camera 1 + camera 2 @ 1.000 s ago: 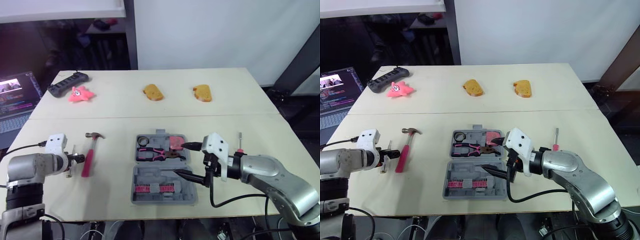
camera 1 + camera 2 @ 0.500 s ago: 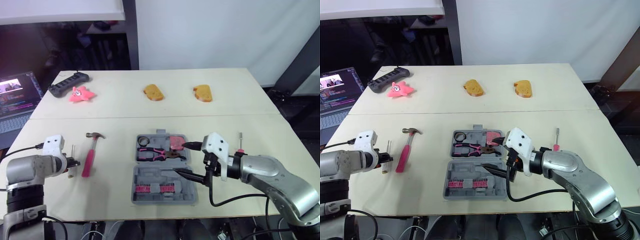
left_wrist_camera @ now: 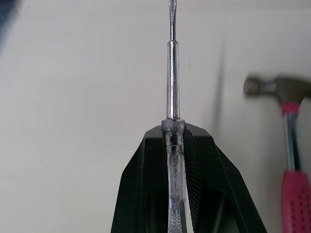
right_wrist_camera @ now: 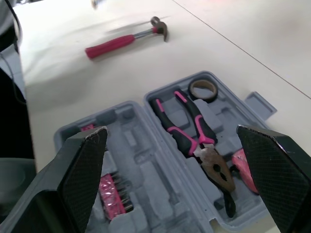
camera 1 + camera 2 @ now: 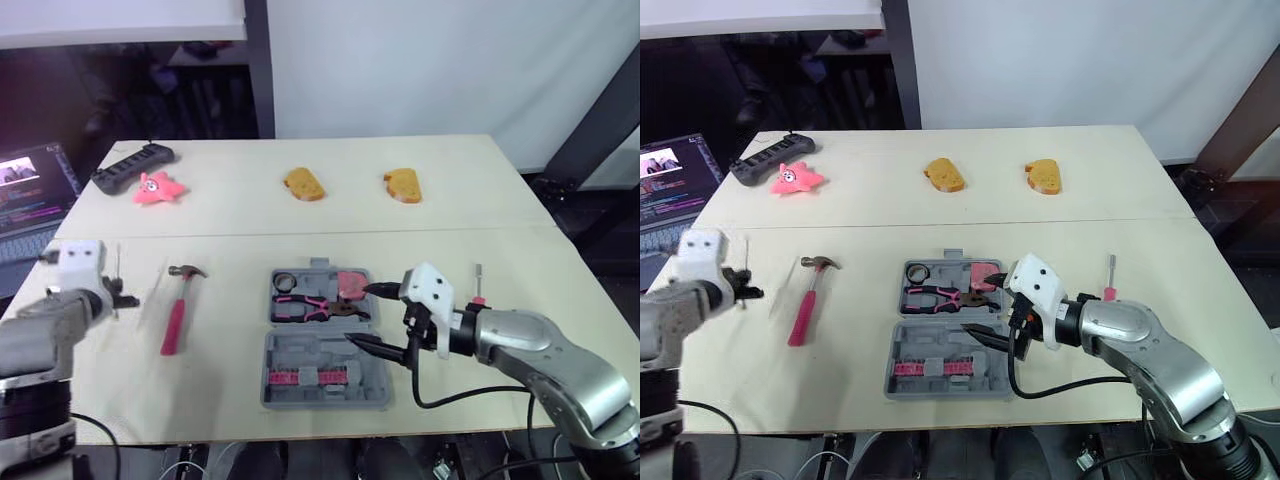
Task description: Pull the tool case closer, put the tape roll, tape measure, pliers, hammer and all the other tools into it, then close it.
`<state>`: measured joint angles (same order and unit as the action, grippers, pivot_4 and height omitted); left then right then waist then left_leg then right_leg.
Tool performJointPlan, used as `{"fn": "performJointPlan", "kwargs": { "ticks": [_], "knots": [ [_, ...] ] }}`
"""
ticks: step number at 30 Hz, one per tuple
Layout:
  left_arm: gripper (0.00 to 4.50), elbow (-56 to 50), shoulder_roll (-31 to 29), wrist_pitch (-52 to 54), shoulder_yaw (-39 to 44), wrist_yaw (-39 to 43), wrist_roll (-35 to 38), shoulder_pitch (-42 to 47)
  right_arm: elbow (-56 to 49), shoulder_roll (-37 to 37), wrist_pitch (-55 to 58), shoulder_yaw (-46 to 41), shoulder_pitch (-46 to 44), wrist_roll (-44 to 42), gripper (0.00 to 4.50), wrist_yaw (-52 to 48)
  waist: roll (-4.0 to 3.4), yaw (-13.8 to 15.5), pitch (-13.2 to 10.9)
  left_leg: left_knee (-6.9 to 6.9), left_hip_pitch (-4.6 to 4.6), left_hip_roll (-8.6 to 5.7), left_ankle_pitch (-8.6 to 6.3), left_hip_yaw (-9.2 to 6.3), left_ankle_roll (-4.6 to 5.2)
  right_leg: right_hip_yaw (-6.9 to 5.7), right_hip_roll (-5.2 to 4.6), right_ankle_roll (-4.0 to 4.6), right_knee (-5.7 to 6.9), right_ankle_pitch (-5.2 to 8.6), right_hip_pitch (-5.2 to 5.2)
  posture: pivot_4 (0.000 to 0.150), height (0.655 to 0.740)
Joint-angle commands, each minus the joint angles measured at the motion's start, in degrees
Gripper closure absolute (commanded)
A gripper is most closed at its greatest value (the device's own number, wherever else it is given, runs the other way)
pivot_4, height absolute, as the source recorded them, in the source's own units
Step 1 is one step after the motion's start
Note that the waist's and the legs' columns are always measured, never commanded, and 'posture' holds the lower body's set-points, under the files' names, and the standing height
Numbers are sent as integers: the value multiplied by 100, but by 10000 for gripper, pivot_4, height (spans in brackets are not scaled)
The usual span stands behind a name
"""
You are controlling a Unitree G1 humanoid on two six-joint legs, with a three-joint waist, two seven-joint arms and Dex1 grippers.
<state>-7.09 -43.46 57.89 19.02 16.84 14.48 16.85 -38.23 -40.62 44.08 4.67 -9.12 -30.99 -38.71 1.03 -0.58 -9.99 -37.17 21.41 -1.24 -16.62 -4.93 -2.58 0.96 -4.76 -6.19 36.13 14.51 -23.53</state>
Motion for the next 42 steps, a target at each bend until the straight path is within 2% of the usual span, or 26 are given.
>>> {"fn": "performJointPlan", "kwargs": {
  "ticks": [1,4,9,17,24,28,34,42],
  "knots": [
    [44458,-505,-630,-624,-883,1017,-55,282,-57,117,-65,39,-47,25,0,73,0,24,0,0,1,-1,0,-1,0,-1,0,0,0,0,1,1500,7400],
    [44458,-614,-1065,-788,-1653,2082,111,680,-8,208,-79,100,-70,84,0,139,1,4,-1,-2,4,-3,0,3,0,0,-2,1,-5,1,3,1500,7400],
    [44458,-861,-1387,-1018,-2905,3826,304,1568,66,355,-121,134,-56,175,0,265,-1,-39,-4,0,4,1,0,8,1,2,7,0,-2,1,-2,1500,7400],
    [44458,-484,-942,-1321,-4521,5447,-26,2882,69,549,-139,253,-77,371,0,474,-1,-28,-6,-6,5,3,1,10,4,3,14,-1,4,1,-1,1500,7400],
    [44458,171,-364,-1338,-5812,6968,-350,3924,-383,365,-43,183,292,499,0,609,0,-20,-9,-7,8,3,-1,9,7,2,16,-3,4,3,-2,1500,7400],
    [44458,117,-284,-1383,-6148,7113,-672,3869,-682,105,-19,-8,723,481,0,565,3,-56,-12,-8,7,3,-3,9,12,4,17,-5,5,4,-2,1500,7400],
    [44458,9,143,-848,-6496,6832,-1045,3938,-819,-535,-364,-355,1376,521,0,55,8,-10,-15,-23,7,3,-4,6,14,3,18,-7,9,5,6,1500,7400],
    [44458,190,606,-435,-7507,6826,-1844,4556,-485,-770,-778,-449,1314,693,0,-266,11,-14,-17,-27,6,3,-5,6,17,3,19,-8,9,5,9,1500,7400]
  ]
}}
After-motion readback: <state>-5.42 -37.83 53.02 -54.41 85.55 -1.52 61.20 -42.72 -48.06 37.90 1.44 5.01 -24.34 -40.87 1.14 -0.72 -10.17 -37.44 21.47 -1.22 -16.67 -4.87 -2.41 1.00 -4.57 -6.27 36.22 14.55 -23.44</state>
